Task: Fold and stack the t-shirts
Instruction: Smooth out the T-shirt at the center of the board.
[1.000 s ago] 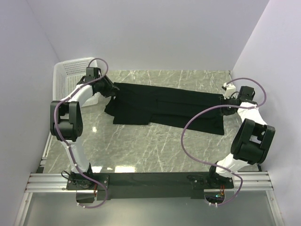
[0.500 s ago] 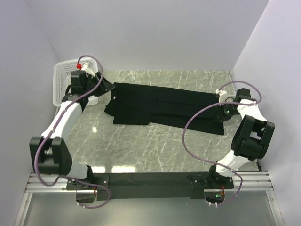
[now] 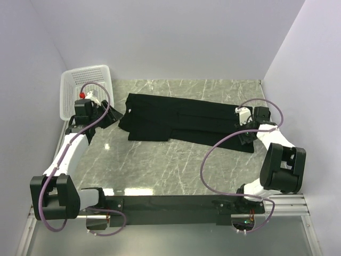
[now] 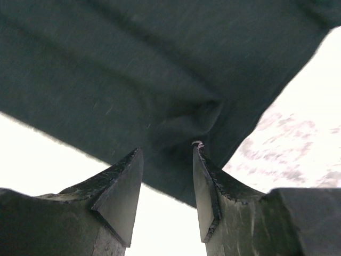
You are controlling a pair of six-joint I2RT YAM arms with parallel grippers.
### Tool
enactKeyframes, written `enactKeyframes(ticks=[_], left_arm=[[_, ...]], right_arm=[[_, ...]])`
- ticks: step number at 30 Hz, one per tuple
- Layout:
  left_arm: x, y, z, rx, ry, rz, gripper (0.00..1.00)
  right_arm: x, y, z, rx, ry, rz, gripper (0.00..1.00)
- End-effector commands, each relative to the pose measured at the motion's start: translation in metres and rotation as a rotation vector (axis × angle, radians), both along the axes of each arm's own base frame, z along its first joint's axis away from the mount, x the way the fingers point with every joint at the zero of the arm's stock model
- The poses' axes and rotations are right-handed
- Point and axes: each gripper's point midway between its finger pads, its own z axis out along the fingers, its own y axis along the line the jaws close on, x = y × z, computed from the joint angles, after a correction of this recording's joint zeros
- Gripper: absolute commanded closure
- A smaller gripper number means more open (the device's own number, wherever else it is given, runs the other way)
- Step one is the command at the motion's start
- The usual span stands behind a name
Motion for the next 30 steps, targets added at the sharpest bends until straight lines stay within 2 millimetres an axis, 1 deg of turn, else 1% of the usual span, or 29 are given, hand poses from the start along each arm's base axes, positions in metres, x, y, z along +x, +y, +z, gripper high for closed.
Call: enactKeyframes(ticks=[1, 2, 4, 6, 7, 8, 10, 11, 13, 14, 17, 22, 23, 24, 25, 26, 27, 28, 29, 30], left_arm=[[0.000, 0.002, 0.018, -0.011, -0.060, 0.006, 0.46], [0.000, 0.002, 0.017, -0.013, -0.057, 0.005, 0.46], [-0.001, 0.002, 0.017, -0.011, -0.056, 0.005, 0.46], [-0.002, 0.003, 0.018, -0.010, -0.059, 0.007, 0.46], [-0.003, 0.004, 0.017, -0.012, -0.057, 0.010, 0.46], [-0.003, 0.004, 0.018, -0.012, -0.058, 0.010, 0.46], [-0.004, 0.004, 0.019, -0.009, -0.062, 0.012, 0.46], [-0.005, 0.005, 0.019, -0.009, -0.060, 0.013, 0.46], [-0.006, 0.006, 0.019, -0.005, -0.060, 0.017, 0.46], [-0.007, 0.006, 0.019, -0.005, -0.060, 0.016, 0.46], [-0.008, 0.006, 0.018, -0.007, -0.057, 0.013, 0.46], [-0.008, 0.006, 0.021, -0.006, -0.062, 0.009, 0.47], [-0.008, 0.007, 0.021, -0.004, -0.062, 0.011, 0.47], [-0.008, 0.006, 0.021, -0.002, -0.059, 0.005, 0.47], [-0.008, 0.007, 0.020, 0.000, -0.057, 0.005, 0.47], [-0.008, 0.007, 0.021, 0.001, -0.058, 0.004, 0.47], [-0.008, 0.006, 0.021, -0.001, -0.058, 0.000, 0.47], [-0.008, 0.006, 0.021, -0.001, -0.057, -0.001, 0.47], [-0.008, 0.006, 0.021, -0.002, -0.057, -0.003, 0.47], [-0.009, 0.007, 0.020, -0.001, -0.054, -0.002, 0.47]], right_arm=[[0.029, -0.008, 0.008, -0.046, -0.093, -0.082, 0.50], [0.030, -0.009, 0.005, -0.051, -0.091, -0.092, 0.50], [0.036, -0.012, 0.007, -0.060, -0.110, -0.126, 0.51], [0.040, -0.011, 0.009, -0.056, -0.120, -0.138, 0.55], [0.041, -0.011, 0.011, -0.053, -0.123, -0.142, 0.58], [0.041, -0.011, 0.011, -0.052, -0.117, -0.142, 0.65], [0.041, -0.011, 0.013, -0.054, -0.114, -0.138, 0.74], [0.041, -0.012, 0.017, -0.061, -0.125, -0.141, 0.82], [0.043, -0.015, 0.024, -0.070, -0.143, -0.147, 0.87], [0.044, -0.017, 0.025, -0.075, -0.144, -0.149, 0.93], [0.047, -0.025, 0.031, -0.089, -0.153, -0.177, 0.96], [0.057, -0.036, 0.031, -0.119, -0.155, -0.220, 0.96], [0.058, -0.038, 0.026, -0.122, -0.141, -0.232, 0.96], [0.062, -0.042, 0.028, -0.130, -0.145, -0.245, 0.96], [0.062, -0.045, 0.022, -0.131, -0.129, -0.256, 0.96], [0.064, -0.045, 0.022, -0.129, -0.131, -0.265, 0.93], [0.065, -0.051, 0.020, -0.148, -0.125, -0.292, 0.91], [0.068, -0.053, 0.023, -0.151, -0.129, -0.304, 0.89], [0.069, -0.056, 0.018, -0.154, -0.116, -0.320, 0.79], [0.070, -0.058, 0.018, -0.158, -0.117, -0.336, 0.70]])
